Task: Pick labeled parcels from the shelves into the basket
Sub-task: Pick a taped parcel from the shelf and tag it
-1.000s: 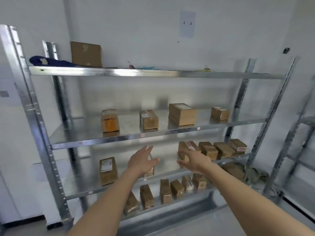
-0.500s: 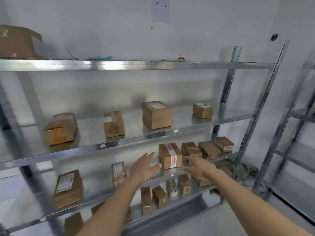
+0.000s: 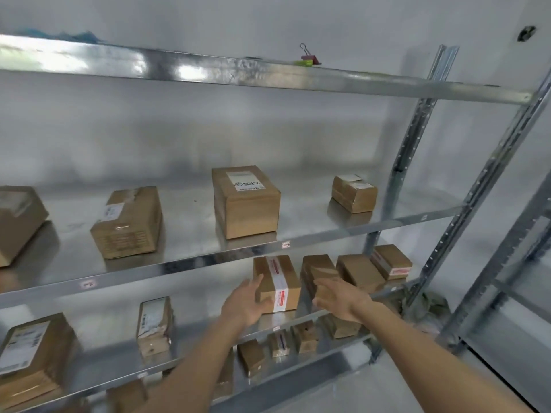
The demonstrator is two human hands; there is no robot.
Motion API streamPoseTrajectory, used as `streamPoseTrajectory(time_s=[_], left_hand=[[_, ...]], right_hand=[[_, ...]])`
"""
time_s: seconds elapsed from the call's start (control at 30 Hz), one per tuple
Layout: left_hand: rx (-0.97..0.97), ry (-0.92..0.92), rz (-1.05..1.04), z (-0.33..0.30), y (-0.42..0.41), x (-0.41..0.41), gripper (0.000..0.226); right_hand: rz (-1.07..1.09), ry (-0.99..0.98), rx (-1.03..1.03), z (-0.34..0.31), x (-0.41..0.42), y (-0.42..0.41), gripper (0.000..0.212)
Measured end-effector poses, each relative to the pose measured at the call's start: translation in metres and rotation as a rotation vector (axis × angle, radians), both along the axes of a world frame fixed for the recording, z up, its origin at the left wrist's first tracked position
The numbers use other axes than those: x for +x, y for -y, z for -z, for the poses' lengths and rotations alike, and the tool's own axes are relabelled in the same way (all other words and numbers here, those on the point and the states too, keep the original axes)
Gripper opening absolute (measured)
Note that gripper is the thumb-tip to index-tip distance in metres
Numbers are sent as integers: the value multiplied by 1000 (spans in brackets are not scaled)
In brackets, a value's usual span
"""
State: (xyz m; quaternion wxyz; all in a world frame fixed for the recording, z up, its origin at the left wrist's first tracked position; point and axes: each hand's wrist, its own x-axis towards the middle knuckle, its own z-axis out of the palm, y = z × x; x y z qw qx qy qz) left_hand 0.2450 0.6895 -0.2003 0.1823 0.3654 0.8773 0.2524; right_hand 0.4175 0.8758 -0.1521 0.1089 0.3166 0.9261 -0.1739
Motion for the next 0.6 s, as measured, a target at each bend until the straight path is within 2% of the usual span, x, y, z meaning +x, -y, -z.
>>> streamPoseTrajectory(time_s=[0.17, 0.37, 0.43, 0.53, 0.6], left_hand=[[-21, 43, -113, 31, -46, -25, 73], [-49, 117, -217, 79, -104, -52, 75], [-89, 112, -236, 98, -123, -61, 71], [-63, 114, -255, 124, -147, -69, 61], [-57, 127, -276, 139, -157, -77, 65]], right_hand=[[-62, -7, -105, 44, -46, -56, 66], [-93, -66, -359, 108, -89, -118, 61], [-134, -90, -422, 128, -105, -134, 68], [-140, -97, -451, 167, -134, -156, 93], [-130, -107, -471, 185, -149, -161, 93]])
